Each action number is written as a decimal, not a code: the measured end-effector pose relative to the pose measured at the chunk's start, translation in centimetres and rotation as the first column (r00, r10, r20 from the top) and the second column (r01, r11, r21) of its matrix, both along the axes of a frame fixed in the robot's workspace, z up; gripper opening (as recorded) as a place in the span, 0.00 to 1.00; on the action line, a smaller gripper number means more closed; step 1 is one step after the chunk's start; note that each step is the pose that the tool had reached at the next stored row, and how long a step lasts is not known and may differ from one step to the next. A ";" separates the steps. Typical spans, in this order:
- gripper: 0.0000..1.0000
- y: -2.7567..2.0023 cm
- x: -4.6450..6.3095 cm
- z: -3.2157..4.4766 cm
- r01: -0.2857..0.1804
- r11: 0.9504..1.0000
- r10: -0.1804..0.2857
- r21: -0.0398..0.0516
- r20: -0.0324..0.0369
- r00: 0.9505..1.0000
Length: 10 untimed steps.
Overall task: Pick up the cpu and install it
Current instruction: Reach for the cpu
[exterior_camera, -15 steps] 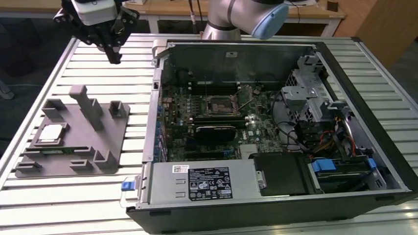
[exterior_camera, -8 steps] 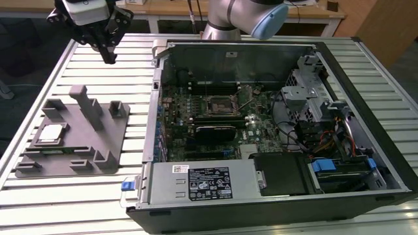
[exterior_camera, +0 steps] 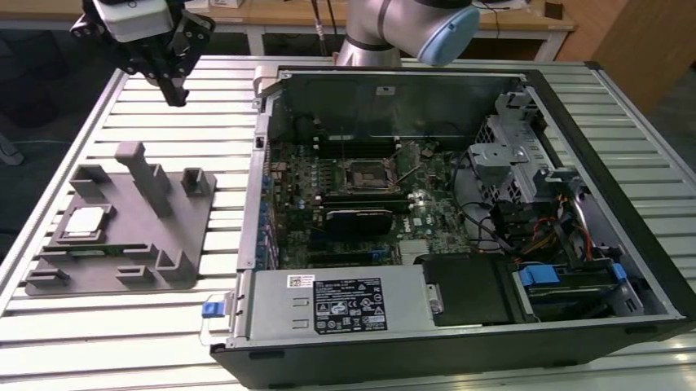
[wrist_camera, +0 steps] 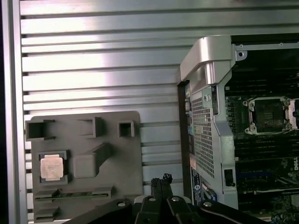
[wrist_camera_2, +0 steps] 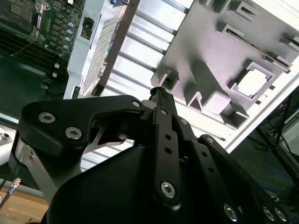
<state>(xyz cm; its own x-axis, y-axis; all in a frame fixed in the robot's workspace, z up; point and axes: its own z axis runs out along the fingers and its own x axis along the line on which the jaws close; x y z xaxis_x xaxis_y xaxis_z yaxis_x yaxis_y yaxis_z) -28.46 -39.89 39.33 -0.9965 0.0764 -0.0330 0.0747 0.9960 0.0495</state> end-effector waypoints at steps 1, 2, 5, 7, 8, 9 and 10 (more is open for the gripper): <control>0.11 0.00 -0.1 0.00 0.000 1.000 0.000 0.000 0.000 1.000; 0.11 0.00 -0.1 0.00 0.000 1.000 0.000 0.000 0.000 1.000; 0.11 0.00 -0.3 0.00 0.000 1.000 0.000 0.000 0.000 1.000; 0.11 0.00 -0.4 0.00 0.000 1.000 0.000 0.000 0.000 1.000; 0.11 0.00 -0.5 0.00 0.000 1.000 0.000 0.000 0.000 1.000; 0.11 0.00 -0.6 0.00 0.000 1.000 0.000 0.000 0.000 1.000; 0.11 0.00 -0.7 0.00 0.000 1.000 0.000 0.000 0.000 1.000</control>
